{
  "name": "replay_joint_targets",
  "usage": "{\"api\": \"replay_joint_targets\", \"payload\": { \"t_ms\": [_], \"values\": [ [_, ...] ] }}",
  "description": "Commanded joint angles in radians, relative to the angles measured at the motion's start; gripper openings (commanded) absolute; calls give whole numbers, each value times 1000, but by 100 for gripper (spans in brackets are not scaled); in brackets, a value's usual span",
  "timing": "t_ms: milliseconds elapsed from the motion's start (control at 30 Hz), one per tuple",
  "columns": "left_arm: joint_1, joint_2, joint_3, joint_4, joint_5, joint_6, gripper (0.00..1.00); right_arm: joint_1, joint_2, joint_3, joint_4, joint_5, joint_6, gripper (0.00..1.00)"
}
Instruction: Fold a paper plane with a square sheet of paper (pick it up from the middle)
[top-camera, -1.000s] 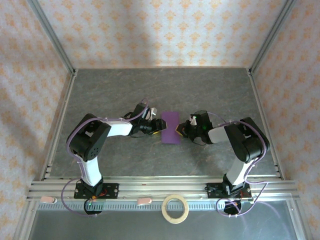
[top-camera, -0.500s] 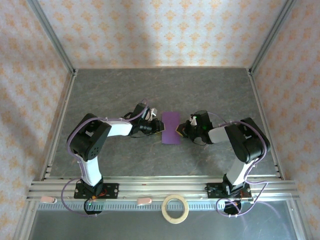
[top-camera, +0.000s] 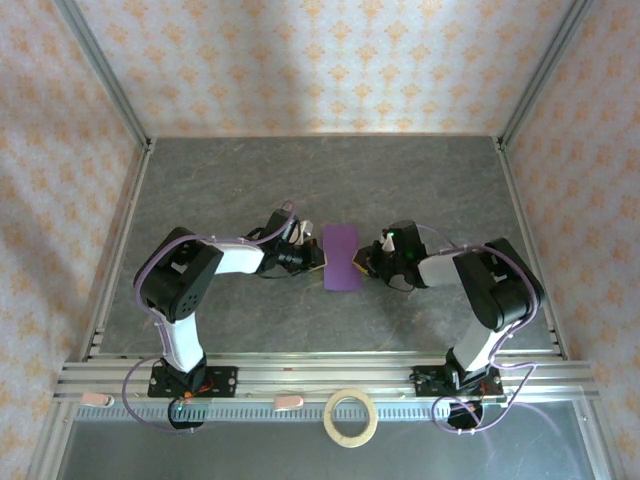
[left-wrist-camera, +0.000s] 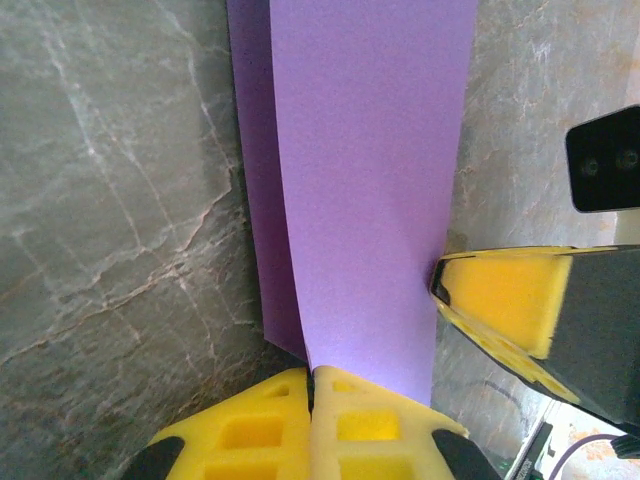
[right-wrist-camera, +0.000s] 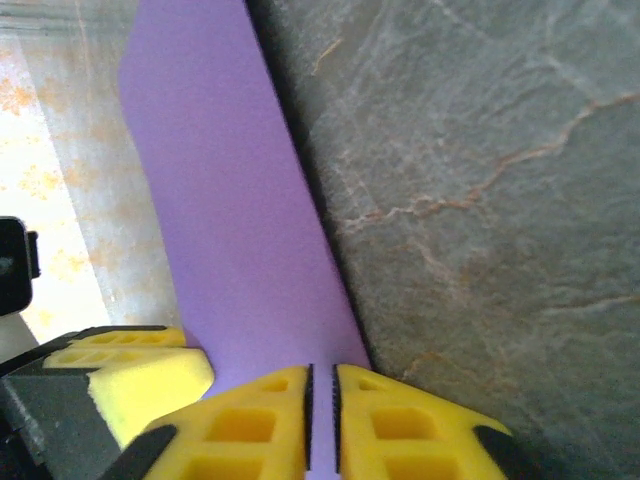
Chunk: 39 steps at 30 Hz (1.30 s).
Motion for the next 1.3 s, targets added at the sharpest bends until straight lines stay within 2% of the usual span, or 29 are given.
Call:
{"api": "replay_joint_targets", "payload": {
  "t_ms": [0, 100, 267, 333, 467, 567, 667, 767, 900, 1033, 1267],
  "values": [
    [-1, -45, -11, 29, 16, -13, 2, -4, -48, 1, -40, 21, -28, 21],
    [-2, -68, -19, 27, 15, -18, 3, 1, -101, 2, -74, 54, -71, 26],
    [1, -94, -9, -6, 17, -10, 3, 24, -245, -20, -163, 223, -211, 32],
    [4, -96, -1, -6, 28, -16, 2, 49, -308, -42, -166, 309, -267, 34],
    [8, -95, 14, -2, 42, -30, 3, 117, -355, -12, -243, 375, -409, 35],
    [13, -92, 26, -5, 51, -33, 2, 183, -363, 24, -322, 448, -501, 34],
    [19, -90, 33, -11, 57, -32, 2, 292, -392, 23, -346, 617, -569, 34],
    [21, -91, 33, -11, 61, -33, 2, 435, -422, -10, -300, 782, -661, 37],
    [23, -87, 34, -5, 65, -37, 2, 577, -430, -56, -204, 923, -772, 41],
    [23, -85, 36, -6, 70, -38, 2, 669, -398, -65, -169, 1044, -847, 50],
    [23, -85, 32, -8, 68, -35, 2, 749, -280, -16, -178, 1202, -882, 51]
  ]
}}
